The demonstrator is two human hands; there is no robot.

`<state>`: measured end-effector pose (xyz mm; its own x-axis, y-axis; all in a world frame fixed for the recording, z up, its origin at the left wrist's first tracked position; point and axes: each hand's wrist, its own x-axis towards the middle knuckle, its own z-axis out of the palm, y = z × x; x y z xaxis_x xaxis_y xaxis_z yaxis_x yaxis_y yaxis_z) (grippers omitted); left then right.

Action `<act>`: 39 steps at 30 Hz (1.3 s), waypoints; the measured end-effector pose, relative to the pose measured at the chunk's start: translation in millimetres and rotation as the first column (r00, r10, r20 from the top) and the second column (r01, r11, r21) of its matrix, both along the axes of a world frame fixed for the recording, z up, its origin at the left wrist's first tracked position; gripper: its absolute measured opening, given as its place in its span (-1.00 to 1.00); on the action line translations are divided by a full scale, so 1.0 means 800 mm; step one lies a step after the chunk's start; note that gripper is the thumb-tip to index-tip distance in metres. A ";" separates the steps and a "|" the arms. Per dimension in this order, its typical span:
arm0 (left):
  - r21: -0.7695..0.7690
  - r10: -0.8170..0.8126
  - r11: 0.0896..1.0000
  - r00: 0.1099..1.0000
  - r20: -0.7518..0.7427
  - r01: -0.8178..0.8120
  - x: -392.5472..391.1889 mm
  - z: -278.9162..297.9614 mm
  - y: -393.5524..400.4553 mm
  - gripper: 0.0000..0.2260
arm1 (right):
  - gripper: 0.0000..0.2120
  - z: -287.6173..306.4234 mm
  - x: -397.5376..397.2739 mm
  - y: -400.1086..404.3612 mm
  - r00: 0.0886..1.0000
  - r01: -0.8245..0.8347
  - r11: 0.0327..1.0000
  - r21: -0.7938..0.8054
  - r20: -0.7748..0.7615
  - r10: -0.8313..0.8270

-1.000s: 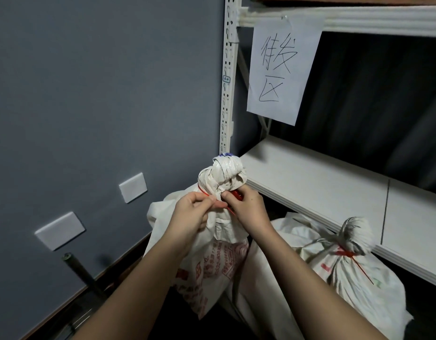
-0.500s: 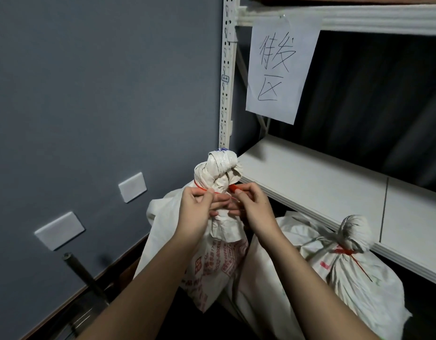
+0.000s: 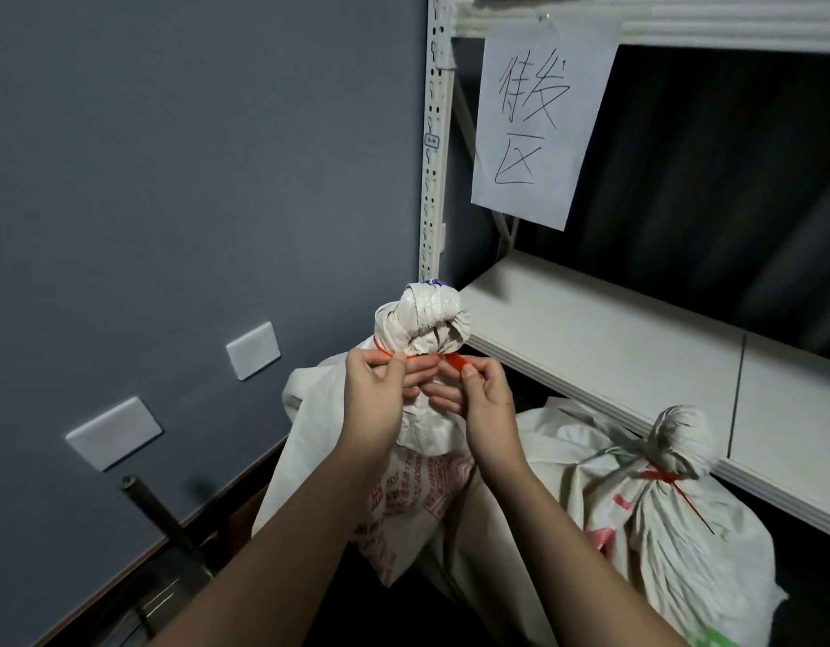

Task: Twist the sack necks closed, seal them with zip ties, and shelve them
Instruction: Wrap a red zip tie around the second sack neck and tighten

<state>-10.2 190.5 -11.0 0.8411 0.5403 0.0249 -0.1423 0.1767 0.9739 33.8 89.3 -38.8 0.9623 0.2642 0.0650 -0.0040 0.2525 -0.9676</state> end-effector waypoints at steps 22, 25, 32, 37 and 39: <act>0.042 0.033 0.999 0.999 -0.010 -0.032 -0.001 -0.003 0.002 -0.86 | -0.74 -0.001 -0.005 0.001 0.999 0.009 1.000 -0.007 -0.032 -0.009; 0.070 0.025 0.997 1.000 -0.012 -0.024 -0.002 -0.004 0.003 -0.85 | -0.75 -0.002 -0.004 0.002 0.999 0.009 1.000 0.007 -0.050 -0.009; 0.060 0.001 0.998 1.000 -0.013 -0.001 -0.005 0.002 0.002 -0.84 | -0.75 -0.002 -0.005 0.004 0.998 0.017 1.000 0.008 -0.063 -0.017; 0.050 -0.011 0.999 1.000 -0.020 0.012 -0.007 0.004 0.000 -0.85 | -0.77 -0.001 -0.005 0.004 0.999 0.015 1.000 0.009 -0.042 -0.014; 0.032 -0.015 0.999 1.000 -0.016 0.015 -0.008 0.004 0.000 -0.87 | -0.77 -0.001 -0.005 0.004 0.998 0.014 0.999 0.041 -0.063 -0.012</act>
